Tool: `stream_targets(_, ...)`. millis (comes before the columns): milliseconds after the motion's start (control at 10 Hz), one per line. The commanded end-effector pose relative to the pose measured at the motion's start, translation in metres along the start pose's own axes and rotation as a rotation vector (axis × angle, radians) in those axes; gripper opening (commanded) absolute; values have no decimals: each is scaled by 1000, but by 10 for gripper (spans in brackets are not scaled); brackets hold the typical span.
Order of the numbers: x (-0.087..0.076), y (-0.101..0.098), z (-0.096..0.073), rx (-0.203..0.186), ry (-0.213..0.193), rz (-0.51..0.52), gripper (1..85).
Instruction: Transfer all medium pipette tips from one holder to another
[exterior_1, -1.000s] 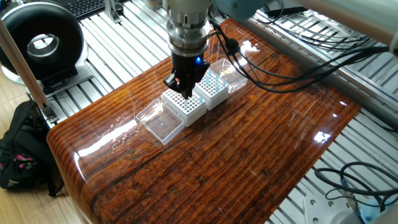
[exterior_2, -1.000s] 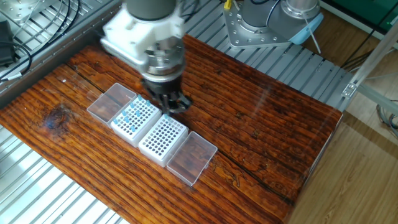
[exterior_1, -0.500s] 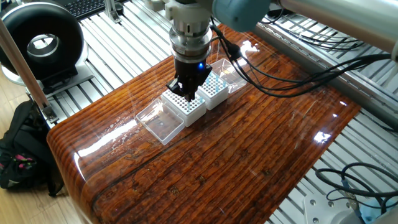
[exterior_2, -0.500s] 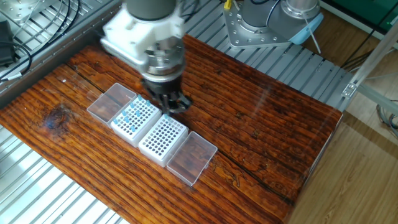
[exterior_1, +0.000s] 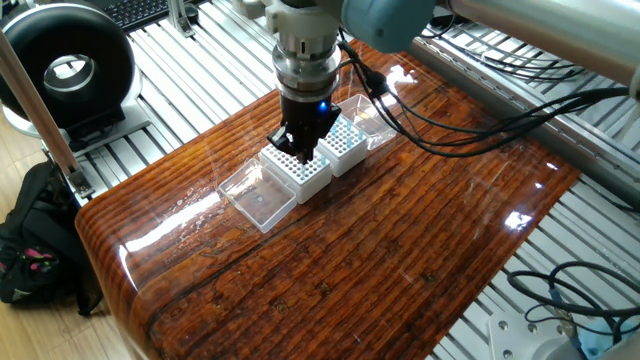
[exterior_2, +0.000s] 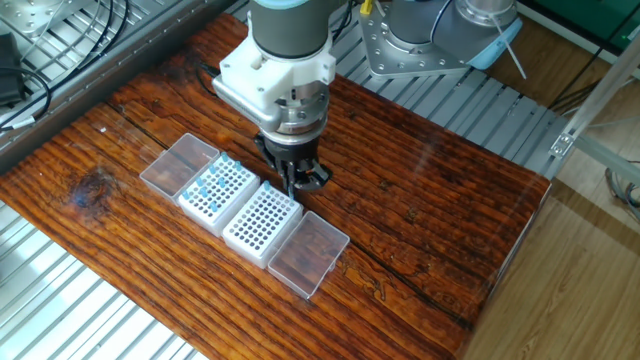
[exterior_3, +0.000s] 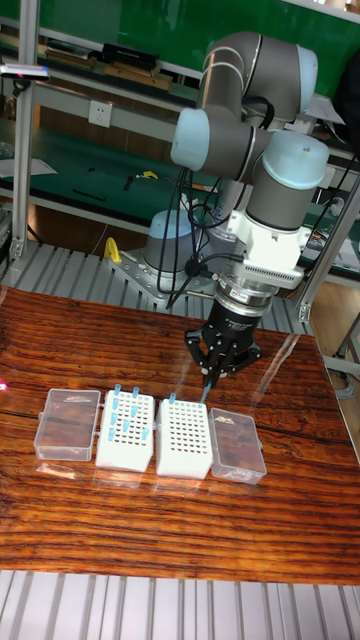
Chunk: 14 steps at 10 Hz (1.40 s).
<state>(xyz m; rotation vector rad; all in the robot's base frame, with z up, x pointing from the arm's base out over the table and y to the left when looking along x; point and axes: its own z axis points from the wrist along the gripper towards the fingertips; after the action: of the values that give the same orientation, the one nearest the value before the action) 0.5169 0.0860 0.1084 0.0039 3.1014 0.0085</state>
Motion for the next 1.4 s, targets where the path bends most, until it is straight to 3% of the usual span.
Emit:
stream_targets(0, 0, 5, 1, -23, 1, -15, 237)
stream_targets(200, 0, 5, 0, -23, 2, -18, 257)
stream_targets(400, -13, -5, -4, -15, -1, -41, 257)
stream_targets(700, -51, -44, -12, 12, -18, -121, 253)
stream_targets(1000, -84, -82, -4, 45, -54, -194, 253)
stream_targets(1300, -102, -96, 10, 41, -78, -226, 253)
